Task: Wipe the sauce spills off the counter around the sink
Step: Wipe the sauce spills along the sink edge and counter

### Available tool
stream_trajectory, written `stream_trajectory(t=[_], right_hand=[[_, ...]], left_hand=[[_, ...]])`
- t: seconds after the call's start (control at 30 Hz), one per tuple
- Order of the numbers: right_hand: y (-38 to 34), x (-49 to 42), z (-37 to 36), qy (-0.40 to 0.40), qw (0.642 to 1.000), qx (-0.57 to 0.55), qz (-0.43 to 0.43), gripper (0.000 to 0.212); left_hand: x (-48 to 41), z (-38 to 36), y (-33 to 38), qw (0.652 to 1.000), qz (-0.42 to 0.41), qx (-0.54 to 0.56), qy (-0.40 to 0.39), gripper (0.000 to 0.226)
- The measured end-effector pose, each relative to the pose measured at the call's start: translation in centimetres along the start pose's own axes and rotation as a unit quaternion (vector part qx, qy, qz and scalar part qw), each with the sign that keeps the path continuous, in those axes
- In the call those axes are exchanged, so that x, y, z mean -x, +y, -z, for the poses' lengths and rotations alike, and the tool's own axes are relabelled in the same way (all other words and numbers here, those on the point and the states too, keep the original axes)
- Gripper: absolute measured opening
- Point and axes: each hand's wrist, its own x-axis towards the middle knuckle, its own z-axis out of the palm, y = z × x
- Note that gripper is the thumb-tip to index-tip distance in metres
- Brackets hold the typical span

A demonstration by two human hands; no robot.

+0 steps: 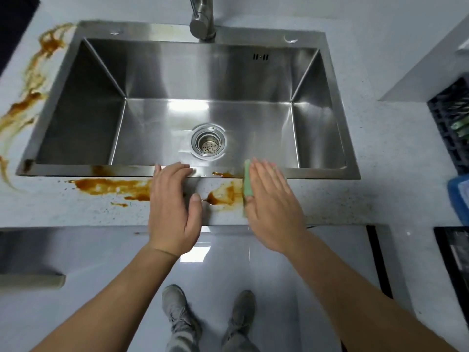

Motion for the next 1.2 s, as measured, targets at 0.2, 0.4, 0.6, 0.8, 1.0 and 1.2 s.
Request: stream_trajectory(t=[0.2,0.4,0.6,0.8,1.0,1.2], right_hand=[[-0.6,0.1,-0.3,0.031,0.992,0.017,-0.119,0.071],[-8.4,-2.5,-1.7,0.007,0.997,-0.069,0.018,0.076],[-3.7,-0.9,-1.1,0.068,0.984,-0.061,-0.15,0.074],[-13.8,-4.1,-3.4,0.029,0.999,-0.002,-0.022,0.069],[-11.7,-3.3,-3.5,0.032,0.997,-0.004,-0.064,0.064],[-18.8,-5.8,-4.7,0.052,0.994,-0.008,-0.094,0.066]], left_hand=[[0.2,0.6,-0.5,0.998,-0.011,0.068,0.009,0.041],[-1.1,3.9,-2.7,0.997,-0.009,0.063,0.038,0.039],[-1.7,9.7,-10.1,0.998,0.02,-0.03,0.06,0.028],[-1.0,13.6,-15.8,0.989,0.076,-0.107,0.067,0.026],[-1.1,13.7,-15.9,0.99,0.058,-0.13,-0.011,0.033],[-1.1,13.9,-16.1,0.994,0.058,-0.091,-0.017,0.036]])
